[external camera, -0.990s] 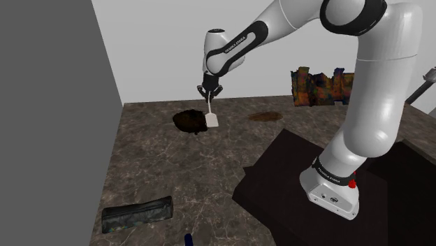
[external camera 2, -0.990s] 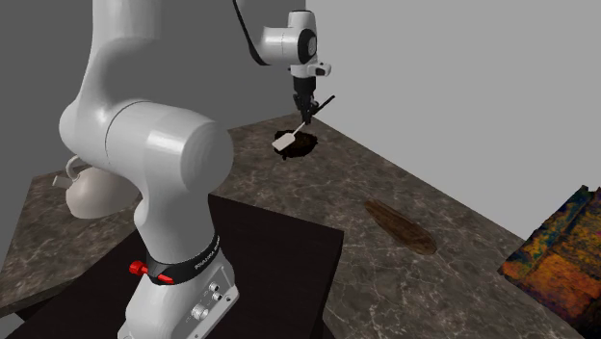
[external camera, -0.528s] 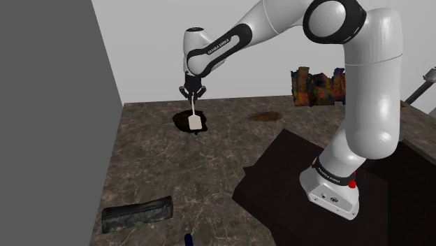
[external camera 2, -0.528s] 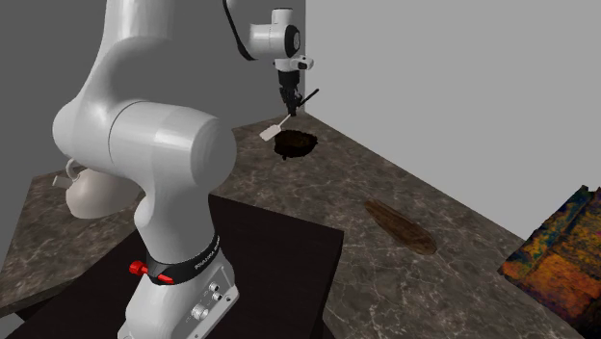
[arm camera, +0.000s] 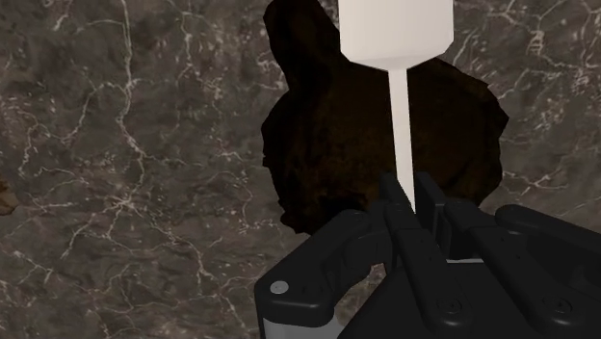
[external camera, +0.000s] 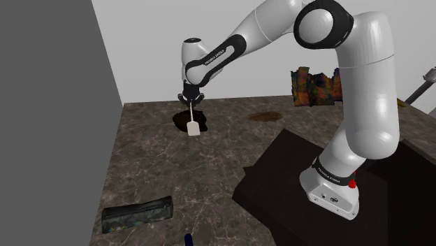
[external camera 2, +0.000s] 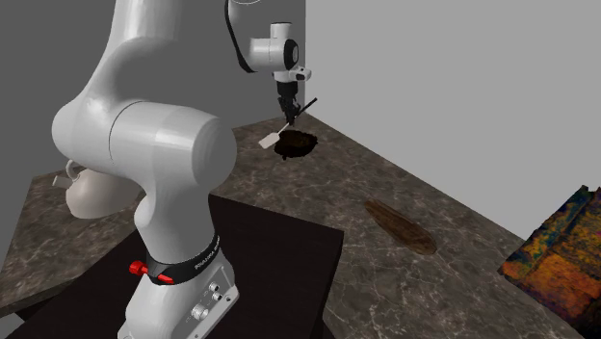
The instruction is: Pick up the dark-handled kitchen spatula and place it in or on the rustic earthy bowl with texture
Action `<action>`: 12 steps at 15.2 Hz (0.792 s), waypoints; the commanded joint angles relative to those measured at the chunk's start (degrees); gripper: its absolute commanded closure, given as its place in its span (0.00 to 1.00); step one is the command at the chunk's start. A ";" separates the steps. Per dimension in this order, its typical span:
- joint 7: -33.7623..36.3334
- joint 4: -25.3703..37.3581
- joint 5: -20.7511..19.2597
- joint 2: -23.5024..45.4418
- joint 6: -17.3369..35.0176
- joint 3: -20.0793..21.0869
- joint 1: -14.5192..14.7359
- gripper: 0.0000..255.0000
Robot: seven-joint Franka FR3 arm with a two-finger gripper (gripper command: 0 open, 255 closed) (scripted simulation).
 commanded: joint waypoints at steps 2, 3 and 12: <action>0.19 0.28 -0.20 1.79 1.51 -0.14 0.11 1.00; 0.25 0.34 -0.26 2.34 2.01 -0.19 0.14 1.00; 0.48 0.59 -0.49 4.51 3.92 -0.38 0.26 1.00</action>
